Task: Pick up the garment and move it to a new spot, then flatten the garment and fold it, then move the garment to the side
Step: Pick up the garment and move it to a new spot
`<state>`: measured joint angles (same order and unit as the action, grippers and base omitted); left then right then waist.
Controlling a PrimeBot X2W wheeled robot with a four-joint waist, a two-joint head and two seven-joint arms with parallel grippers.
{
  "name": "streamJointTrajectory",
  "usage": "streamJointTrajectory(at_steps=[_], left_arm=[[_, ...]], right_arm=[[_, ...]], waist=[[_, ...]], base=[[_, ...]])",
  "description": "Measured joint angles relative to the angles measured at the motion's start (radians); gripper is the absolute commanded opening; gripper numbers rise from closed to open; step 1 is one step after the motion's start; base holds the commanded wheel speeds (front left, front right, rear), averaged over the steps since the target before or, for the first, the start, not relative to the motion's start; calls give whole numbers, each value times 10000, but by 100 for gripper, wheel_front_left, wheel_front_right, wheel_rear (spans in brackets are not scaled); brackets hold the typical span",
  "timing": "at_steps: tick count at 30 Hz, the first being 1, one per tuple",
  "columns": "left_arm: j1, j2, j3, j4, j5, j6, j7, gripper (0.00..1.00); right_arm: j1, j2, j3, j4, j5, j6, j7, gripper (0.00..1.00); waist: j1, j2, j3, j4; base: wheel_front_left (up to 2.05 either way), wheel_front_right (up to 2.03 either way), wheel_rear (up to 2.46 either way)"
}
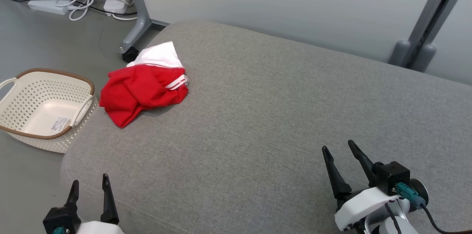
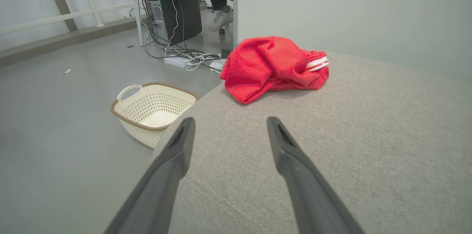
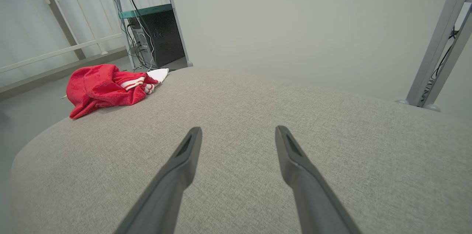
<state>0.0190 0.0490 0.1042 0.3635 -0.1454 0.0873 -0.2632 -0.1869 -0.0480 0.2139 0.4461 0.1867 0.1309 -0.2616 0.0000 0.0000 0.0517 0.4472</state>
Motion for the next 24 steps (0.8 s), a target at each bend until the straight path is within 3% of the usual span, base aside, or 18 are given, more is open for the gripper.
streamJointTrajectory(at_steps=[13, 24], left_arm=[[-2589, 71, 648, 1722, -474, -395, 0, 100], [-6033, 1394, 966, 4878, -543, -966, -2, 100]], right_arm=[[-648, 2, -84, -128, -767, 0, 0, 100], [-1366, -138, 115, -546, -1172, 0, 0, 100]], waist=[[0, 0, 1256, -777], [0, 0, 2702, -1506]], base=[[0, 0, 0], [0, 0, 0]])
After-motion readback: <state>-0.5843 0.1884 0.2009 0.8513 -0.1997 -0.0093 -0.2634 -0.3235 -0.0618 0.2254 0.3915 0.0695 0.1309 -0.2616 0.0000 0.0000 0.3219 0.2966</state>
